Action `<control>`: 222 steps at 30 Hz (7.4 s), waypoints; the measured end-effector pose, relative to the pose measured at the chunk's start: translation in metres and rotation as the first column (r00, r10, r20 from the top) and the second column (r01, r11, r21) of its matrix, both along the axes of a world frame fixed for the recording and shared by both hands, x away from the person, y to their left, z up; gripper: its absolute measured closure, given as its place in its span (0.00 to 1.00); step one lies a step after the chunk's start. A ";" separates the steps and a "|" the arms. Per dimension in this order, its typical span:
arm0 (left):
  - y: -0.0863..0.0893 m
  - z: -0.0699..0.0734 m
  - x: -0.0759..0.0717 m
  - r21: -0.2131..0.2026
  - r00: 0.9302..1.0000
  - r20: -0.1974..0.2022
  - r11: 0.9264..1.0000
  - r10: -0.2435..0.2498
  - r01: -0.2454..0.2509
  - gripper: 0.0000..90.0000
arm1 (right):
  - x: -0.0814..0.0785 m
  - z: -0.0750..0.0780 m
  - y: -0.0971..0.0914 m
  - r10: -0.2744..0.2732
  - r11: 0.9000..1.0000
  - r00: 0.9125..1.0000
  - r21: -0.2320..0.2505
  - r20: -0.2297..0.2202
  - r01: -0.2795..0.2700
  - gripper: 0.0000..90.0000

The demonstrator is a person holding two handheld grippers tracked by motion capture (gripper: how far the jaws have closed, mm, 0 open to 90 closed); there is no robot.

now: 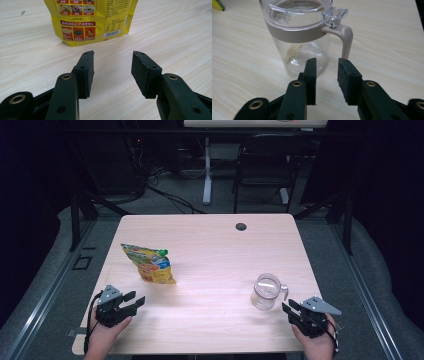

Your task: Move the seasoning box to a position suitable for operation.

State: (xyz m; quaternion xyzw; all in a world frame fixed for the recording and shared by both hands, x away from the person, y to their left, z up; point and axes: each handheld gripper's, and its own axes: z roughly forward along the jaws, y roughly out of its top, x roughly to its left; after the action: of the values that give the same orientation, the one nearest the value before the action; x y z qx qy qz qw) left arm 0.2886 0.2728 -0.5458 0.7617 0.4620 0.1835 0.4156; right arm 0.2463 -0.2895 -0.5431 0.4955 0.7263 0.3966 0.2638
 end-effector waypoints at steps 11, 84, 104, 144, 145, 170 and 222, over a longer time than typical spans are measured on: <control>-0.001 0.000 -0.007 0.004 1.000 0.002 1.000 -0.007 0.007 0.61 | 0.021 -0.008 -0.002 -0.048 0.999 0.999 -0.014 -0.005 0.048 0.74; -0.055 0.008 -0.030 0.041 0.975 0.027 0.975 -0.220 0.218 0.66 | 0.010 -0.002 0.079 0.176 0.979 0.983 -0.100 -0.048 -0.180 0.86; -0.053 0.008 -0.030 0.008 0.977 0.018 0.977 -0.212 0.212 0.71 | -0.005 0.015 0.078 0.194 0.979 0.979 -0.044 -0.058 -0.197 0.81; -0.110 0.019 -0.012 -0.022 0.954 0.001 0.954 -0.299 0.299 0.62 | 0.003 0.046 0.071 0.063 0.977 0.998 0.204 -0.019 -0.057 0.81; -0.113 0.020 -0.011 -0.027 0.954 0.005 0.953 -0.301 0.301 0.62 | 0.001 0.047 0.073 0.069 0.976 0.998 0.207 -0.016 -0.064 0.84; -0.165 0.022 -0.003 -0.048 0.913 0.021 0.912 -0.407 0.407 0.92 | 0.004 0.038 0.079 0.092 0.972 0.995 0.218 -0.030 -0.084 0.92; -0.209 0.026 -0.005 -0.042 0.855 0.031 0.854 -0.518 0.519 1.00 | -0.001 0.031 0.076 0.116 0.964 0.993 0.240 0.010 -0.115 0.83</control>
State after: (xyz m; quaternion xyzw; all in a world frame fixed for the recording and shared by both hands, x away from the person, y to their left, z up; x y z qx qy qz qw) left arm 0.2837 0.0640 -0.5202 0.8459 0.2401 0.0605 0.4723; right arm 0.2453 -0.2134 -0.5120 0.4815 0.7013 0.4950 0.1769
